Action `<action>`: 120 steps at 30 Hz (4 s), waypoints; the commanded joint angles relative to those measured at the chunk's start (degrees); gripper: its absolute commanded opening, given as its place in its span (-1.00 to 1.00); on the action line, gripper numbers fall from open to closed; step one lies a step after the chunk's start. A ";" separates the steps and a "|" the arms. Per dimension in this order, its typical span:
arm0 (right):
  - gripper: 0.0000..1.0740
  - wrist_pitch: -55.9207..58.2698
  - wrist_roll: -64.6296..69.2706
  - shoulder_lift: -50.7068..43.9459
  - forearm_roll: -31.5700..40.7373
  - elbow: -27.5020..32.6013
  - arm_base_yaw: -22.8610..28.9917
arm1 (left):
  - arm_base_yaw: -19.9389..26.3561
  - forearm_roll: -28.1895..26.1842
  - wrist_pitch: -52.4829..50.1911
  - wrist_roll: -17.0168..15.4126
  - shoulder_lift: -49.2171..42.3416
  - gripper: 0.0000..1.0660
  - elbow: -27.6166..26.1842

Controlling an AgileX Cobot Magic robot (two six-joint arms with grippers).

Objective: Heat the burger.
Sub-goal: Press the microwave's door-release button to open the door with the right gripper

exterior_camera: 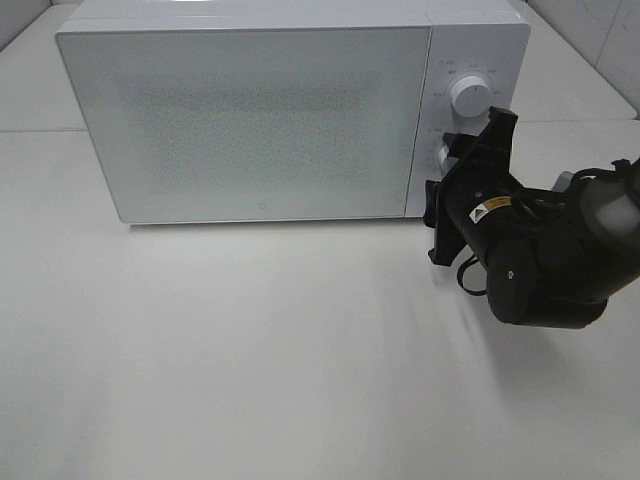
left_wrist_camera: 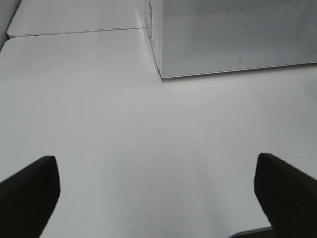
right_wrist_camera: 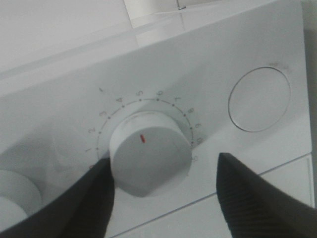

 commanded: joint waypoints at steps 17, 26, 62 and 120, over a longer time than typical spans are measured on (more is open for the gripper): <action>0.34 -8.19 2.92 -3.67 -0.34 1.66 -0.69 | -0.23 -0.34 -0.69 -0.34 -1.26 0.92 0.11; 0.34 -8.19 2.98 -6.42 -0.40 5.73 -0.52 | -0.23 -0.34 -0.69 -0.34 -1.09 0.92 0.11; 0.34 44.81 -95.80 -53.34 -8.54 16.90 -0.52 | -0.23 -0.34 -0.69 -0.34 -1.09 0.92 0.11; 0.67 129.89 -95.80 -110.41 -30.48 10.71 -30.60 | -0.23 -0.34 -0.69 -0.34 -1.09 0.92 0.11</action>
